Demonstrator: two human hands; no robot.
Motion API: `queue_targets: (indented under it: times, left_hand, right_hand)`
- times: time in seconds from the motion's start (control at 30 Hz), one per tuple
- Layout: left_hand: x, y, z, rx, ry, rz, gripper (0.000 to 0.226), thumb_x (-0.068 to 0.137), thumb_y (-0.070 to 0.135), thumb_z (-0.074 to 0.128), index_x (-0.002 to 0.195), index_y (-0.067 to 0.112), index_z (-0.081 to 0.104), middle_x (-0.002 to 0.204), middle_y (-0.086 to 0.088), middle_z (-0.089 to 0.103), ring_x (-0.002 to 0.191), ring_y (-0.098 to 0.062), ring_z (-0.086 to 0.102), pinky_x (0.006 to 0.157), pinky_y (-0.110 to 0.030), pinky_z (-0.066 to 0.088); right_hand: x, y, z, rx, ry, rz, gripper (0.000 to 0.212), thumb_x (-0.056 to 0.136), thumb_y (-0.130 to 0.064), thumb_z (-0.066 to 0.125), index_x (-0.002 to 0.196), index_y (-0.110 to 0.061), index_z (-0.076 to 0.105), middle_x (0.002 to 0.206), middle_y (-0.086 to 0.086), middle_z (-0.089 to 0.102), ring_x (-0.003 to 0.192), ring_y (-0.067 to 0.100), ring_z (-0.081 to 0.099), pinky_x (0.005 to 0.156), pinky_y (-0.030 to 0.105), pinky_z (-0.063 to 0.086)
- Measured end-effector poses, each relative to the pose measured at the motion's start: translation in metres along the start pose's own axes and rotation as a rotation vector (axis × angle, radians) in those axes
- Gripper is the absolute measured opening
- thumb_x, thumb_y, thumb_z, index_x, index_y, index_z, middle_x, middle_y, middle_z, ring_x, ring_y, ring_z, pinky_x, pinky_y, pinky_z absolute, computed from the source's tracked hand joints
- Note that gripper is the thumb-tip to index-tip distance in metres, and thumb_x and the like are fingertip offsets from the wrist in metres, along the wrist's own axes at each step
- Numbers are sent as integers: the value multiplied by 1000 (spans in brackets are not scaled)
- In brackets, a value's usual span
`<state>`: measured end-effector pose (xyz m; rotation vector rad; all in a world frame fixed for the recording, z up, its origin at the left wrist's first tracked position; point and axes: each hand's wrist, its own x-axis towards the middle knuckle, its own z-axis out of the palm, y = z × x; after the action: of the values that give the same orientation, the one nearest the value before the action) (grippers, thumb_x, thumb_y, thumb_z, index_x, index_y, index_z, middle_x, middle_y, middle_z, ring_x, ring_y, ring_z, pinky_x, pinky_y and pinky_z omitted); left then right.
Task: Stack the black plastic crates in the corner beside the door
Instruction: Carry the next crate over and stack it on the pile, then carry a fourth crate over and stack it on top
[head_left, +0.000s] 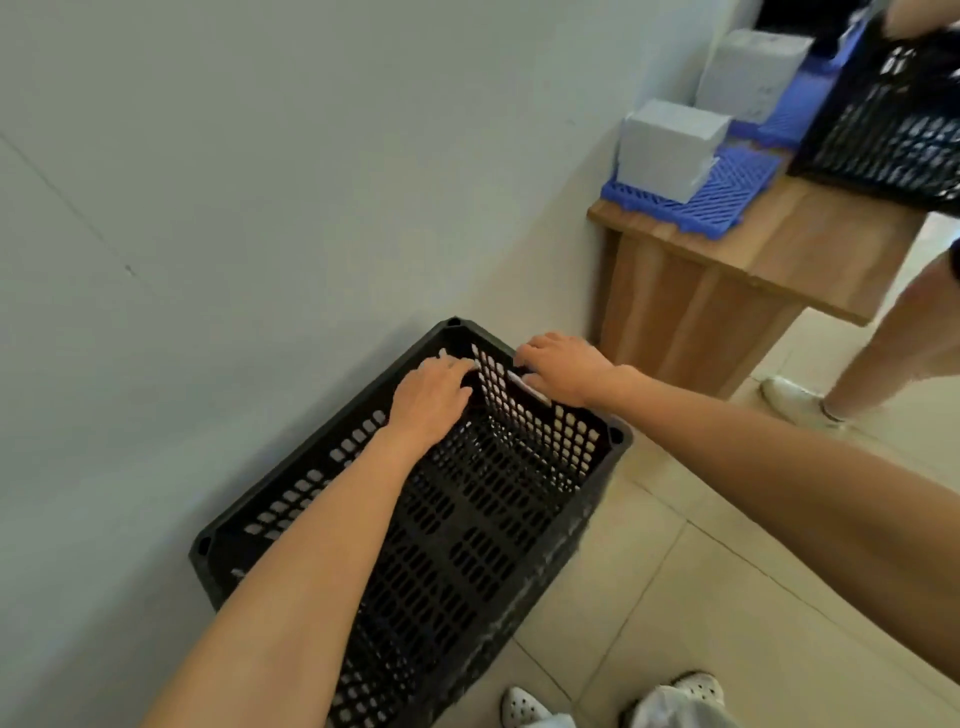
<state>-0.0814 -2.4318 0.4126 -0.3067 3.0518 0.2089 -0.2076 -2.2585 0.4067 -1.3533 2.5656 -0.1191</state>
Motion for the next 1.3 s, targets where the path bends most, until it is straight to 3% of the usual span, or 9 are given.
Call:
queue_targets:
  times: [0.13, 0.37, 0.5, 0.6, 0.97, 1.3]
  left_hand:
    - [33, 111, -4, 65, 3, 167, 32, 98, 28, 51, 128, 24, 59, 126, 1, 64, 117, -22, 58, 92, -41, 51]
    - [82, 310, 12, 87, -116, 403, 31, 94, 28, 57, 125, 23, 60, 125, -4, 63, 115, -28, 59, 92, -39, 49]
    - [93, 421, 25, 152, -119, 585, 30, 95, 32, 55, 124, 27, 60, 125, -1, 63, 116, -25, 59, 92, -41, 49]
    - [93, 506, 36, 125, -130, 733, 30, 95, 29, 54, 123, 24, 62, 123, -1, 65, 113, -25, 61, 94, -39, 50]
    - [34, 788, 100, 189, -306, 1301, 36, 96, 30, 54, 132, 27, 56, 132, 4, 60, 122, -22, 55, 94, -33, 43]
    - [10, 987, 158, 256, -391, 1653, 39, 94, 28, 58, 133, 27, 55, 126, 2, 64, 119, -22, 58, 95, -37, 44]
  right_hand:
    - [-74, 66, -2, 130, -14, 123, 33, 94, -35, 48, 125, -23, 53, 128, 7, 55, 122, 28, 48, 94, 41, 43]
    - [-224, 206, -9, 125, 7, 382, 34, 93, -37, 49, 122, -19, 49, 126, 9, 54, 118, 31, 49, 92, 43, 45]
    - [-327, 271, -6, 177, 49, 605, 32, 95, -34, 44, 123, -19, 50, 123, 8, 56, 115, 30, 52, 89, 42, 45]
    - [-404, 307, 2, 224, 138, 814, 31, 95, -29, 43, 121, -16, 53, 119, 9, 59, 105, 29, 57, 78, 37, 45]
    - [-658, 353, 71, 359, 162, 1418, 30, 95, -34, 44, 123, -24, 48, 126, 1, 56, 114, 25, 54, 81, 37, 45]
    - [-796, 402, 91, 531, 242, 1735, 35, 94, -31, 48, 127, -21, 49, 131, 3, 56, 117, 26, 54, 89, 38, 46]
